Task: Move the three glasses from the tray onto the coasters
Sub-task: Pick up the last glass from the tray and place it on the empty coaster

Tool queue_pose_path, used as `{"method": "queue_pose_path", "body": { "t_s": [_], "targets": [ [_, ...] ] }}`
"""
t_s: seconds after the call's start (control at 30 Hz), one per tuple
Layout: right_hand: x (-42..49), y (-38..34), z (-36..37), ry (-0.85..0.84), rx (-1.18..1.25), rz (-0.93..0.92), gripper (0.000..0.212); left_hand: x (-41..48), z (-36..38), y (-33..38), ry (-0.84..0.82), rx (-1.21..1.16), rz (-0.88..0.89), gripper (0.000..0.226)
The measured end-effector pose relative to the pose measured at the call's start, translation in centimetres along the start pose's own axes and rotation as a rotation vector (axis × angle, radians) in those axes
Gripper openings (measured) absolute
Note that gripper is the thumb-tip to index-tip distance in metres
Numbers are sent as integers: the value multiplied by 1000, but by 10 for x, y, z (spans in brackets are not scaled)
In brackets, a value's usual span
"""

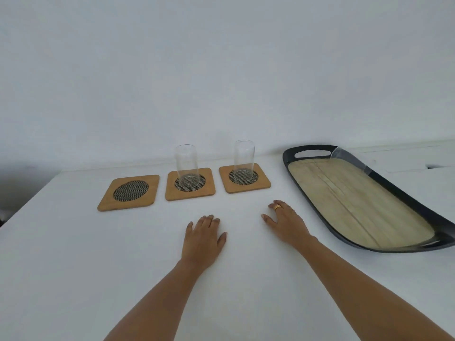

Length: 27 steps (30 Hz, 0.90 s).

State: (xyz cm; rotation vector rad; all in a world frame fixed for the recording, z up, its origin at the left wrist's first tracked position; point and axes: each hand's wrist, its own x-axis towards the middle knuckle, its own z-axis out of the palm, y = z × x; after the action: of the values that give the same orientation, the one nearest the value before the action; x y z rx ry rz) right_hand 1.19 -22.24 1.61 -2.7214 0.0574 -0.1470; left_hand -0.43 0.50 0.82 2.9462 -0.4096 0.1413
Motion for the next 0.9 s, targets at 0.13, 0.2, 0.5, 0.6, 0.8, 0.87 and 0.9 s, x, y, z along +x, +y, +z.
{"method": "queue_pose_path", "body": {
  "t_s": [0.13, 0.2, 0.5, 0.6, 0.8, 0.87, 0.9],
  "targets": [
    [16, 25, -29, 171, 56, 10, 40, 22, 8, 39, -2, -67, 17, 51],
    [27, 42, -43, 215, 40, 39, 41, 35, 12, 57, 3, -99, 17, 53],
    [61, 135, -98, 86, -250, 288, 67, 83, 29, 103, -62, -170, -22, 59],
    [69, 153, -109, 70, -279, 336, 70, 83, 34, 102, -49, -151, -29, 58],
    [84, 174, -121, 84, -291, 404, 75, 82, 36, 103, -17, -132, -31, 59],
    [90, 178, -124, 85, -292, 407, 75, 81, 37, 103, -9, -136, -32, 59],
    [94, 180, -126, 84, -295, 407, 75, 82, 37, 103, -2, -138, -32, 59]
  ]
}}
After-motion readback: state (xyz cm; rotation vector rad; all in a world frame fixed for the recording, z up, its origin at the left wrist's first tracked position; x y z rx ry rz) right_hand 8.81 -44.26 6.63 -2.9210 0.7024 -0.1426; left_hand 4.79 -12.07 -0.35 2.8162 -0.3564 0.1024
